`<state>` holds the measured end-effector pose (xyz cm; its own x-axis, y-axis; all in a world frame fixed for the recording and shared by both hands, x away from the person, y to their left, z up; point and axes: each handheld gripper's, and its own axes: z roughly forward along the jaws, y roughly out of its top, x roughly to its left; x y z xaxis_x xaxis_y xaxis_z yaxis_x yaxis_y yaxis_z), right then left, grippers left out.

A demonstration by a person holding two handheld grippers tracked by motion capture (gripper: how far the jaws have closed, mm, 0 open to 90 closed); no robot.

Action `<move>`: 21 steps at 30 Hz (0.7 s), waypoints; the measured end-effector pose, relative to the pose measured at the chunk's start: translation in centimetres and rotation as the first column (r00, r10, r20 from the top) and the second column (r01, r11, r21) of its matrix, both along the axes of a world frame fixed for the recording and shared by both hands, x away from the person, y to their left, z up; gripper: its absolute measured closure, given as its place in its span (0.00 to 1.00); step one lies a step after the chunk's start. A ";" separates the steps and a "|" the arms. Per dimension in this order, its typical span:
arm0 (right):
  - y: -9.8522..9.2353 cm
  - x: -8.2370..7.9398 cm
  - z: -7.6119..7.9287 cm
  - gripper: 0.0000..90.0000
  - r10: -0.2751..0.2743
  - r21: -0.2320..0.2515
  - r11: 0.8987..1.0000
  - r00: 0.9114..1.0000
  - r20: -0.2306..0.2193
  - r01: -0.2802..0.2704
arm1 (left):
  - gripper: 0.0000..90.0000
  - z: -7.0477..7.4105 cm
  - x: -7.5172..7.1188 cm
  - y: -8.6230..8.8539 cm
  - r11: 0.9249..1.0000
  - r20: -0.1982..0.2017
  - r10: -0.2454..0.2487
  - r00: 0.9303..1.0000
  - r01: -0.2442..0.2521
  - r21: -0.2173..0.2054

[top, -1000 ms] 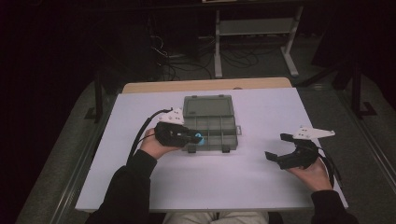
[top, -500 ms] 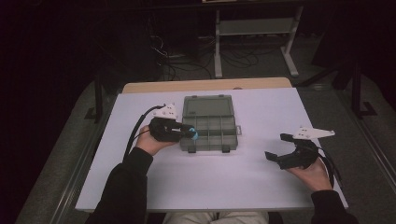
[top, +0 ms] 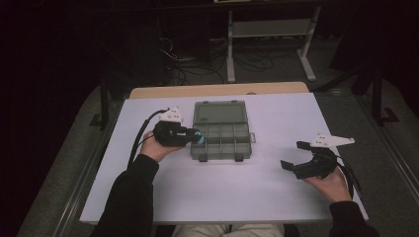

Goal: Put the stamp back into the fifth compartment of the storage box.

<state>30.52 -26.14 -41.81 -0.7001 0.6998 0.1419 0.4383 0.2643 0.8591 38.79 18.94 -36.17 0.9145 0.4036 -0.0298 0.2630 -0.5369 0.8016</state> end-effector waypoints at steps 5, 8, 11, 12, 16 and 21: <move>0.0 0.0 0.0 0.00 0.001 0.000 1.000 1.000 -0.001 -0.001 | 0.81 -0.5 0.5 0.3 1.000 -0.015 0.019 1.000 -0.019 0.015; 0.0 0.0 0.0 0.00 0.001 0.000 1.000 1.000 -0.001 -0.001 | 0.81 -0.8 0.7 0.4 1.000 -0.022 0.026 0.999 -0.026 0.016; 0.0 0.0 0.0 0.00 0.002 -0.001 1.000 1.000 -0.002 -0.002 | 0.81 -1.1 0.8 0.4 0.999 -0.025 0.032 0.999 -0.032 0.027; 0.0 0.0 0.0 0.00 0.002 -0.002 1.000 1.000 -0.003 -0.002 | 0.81 -1.2 0.9 0.5 0.999 -0.025 0.032 0.999 -0.031 0.031; 0.0 0.0 0.0 0.00 0.003 -0.001 1.000 1.000 -0.002 -0.003 | 0.81 -1.5 1.0 0.5 0.999 -0.033 0.038 0.999 -0.037 0.035; 0.0 0.0 0.0 0.00 0.003 -0.001 1.000 1.000 -0.003 -0.003 | 0.81 -1.9 1.2 0.5 0.998 -0.039 0.042 0.998 -0.040 0.045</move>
<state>30.55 -26.14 -41.85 -0.7020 0.6976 0.1435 0.4399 0.2663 0.8577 39.94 19.45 -38.04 0.8954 0.4427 -0.0474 0.3171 -0.5594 0.7659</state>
